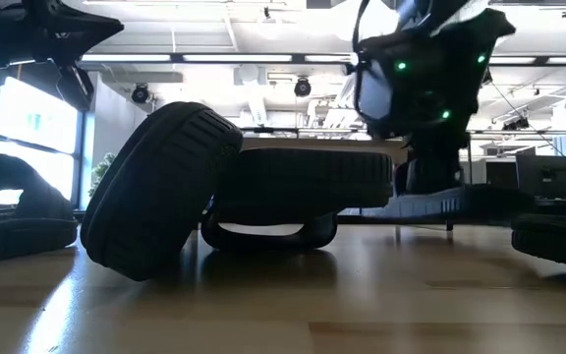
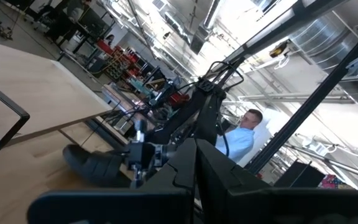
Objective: Pick and place slides into the shelf
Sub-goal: Put the black slipper under the shelf
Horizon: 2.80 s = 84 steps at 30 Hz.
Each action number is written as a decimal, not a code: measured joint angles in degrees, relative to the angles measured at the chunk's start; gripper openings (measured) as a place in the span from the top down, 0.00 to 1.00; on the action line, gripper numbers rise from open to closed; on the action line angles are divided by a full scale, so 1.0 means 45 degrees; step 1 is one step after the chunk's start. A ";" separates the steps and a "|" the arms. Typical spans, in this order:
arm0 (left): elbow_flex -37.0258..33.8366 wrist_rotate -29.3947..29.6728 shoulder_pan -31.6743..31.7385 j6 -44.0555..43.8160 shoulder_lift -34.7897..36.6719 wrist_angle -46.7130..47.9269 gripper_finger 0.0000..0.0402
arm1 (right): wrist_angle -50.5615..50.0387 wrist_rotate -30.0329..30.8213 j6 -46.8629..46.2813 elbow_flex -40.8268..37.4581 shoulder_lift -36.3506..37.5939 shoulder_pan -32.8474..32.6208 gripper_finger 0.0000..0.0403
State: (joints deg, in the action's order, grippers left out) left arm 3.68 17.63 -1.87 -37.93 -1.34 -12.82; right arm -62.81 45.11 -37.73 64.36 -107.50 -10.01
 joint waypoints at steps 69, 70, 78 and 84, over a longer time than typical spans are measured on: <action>0.0000 -0.0165 0.0000 -0.0315 0.0000 0.0029 1.00 | -0.5186 0.0489 -0.2684 0.2848 0.0005 -0.1283 0.71; 0.0000 -0.0170 0.0000 -0.0316 0.0000 0.0029 1.00 | -0.5573 0.0325 -0.2986 0.3202 0.0005 -0.1519 0.71; 0.0000 -0.0165 -0.0005 -0.0320 -0.0005 0.0012 1.00 | -0.6045 -0.1985 -0.3350 0.6290 0.0261 -0.3649 0.71; 0.0000 -0.0163 -0.0003 -0.0369 -0.0005 -0.0073 1.00 | -0.5520 -0.5797 -0.4426 0.8981 0.0639 -0.5369 0.71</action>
State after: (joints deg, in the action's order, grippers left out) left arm 3.68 16.89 -1.88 -39.59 -1.37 -13.15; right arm -87.65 19.02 -57.65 104.78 -104.63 -34.17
